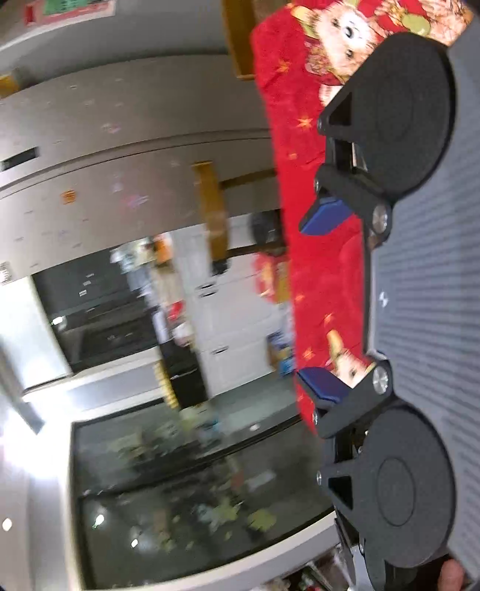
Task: Organize objects
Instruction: 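Move both grippers back to the blue binder clip and red packet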
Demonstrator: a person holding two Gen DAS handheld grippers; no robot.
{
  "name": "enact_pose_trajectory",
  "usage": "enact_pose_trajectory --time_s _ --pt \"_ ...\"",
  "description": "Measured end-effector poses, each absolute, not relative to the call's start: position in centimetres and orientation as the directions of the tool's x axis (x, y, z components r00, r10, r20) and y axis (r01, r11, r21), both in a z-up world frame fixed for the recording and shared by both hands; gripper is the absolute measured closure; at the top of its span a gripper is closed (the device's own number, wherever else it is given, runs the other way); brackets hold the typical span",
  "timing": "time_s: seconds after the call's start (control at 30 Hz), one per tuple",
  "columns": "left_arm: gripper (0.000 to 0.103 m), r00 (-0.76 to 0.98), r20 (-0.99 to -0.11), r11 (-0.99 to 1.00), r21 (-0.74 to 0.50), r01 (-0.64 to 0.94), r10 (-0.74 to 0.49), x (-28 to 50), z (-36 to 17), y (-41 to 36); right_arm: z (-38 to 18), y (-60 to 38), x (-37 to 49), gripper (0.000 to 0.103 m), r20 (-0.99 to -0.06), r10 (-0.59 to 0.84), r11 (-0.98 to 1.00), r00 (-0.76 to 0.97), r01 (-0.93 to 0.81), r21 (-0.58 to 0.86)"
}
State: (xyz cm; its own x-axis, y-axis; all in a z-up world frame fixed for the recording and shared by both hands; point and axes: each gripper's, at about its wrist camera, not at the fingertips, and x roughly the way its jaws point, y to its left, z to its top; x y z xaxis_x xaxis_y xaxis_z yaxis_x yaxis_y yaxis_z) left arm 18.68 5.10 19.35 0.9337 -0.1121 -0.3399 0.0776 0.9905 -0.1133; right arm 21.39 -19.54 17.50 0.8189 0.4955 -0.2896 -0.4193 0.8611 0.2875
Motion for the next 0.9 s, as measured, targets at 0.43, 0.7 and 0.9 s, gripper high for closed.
enact_pose_trajectory --time_s 0.43,0.7,0.9 --pt "0.017 0.940 -0.286 0.982 -0.043 0.181 -0.186 5.0 18.8 4.6 15.5 -22.4 11.4 0.008 -0.268 0.508 0.856 0.818 -0.448 0.256" --pt "0.017 0.872 -0.404 0.940 0.074 0.333 -0.277 2.0 9.8 2.5 8.7 -21.0 8.6 0.007 -0.351 0.493 0.870 0.796 -0.441 0.221" --pt "0.017 0.821 -0.492 0.932 0.051 0.359 -0.290 4.1 5.4 1.9 4.6 -19.8 10.0 0.007 -0.458 0.502 0.865 0.734 -0.434 0.252"
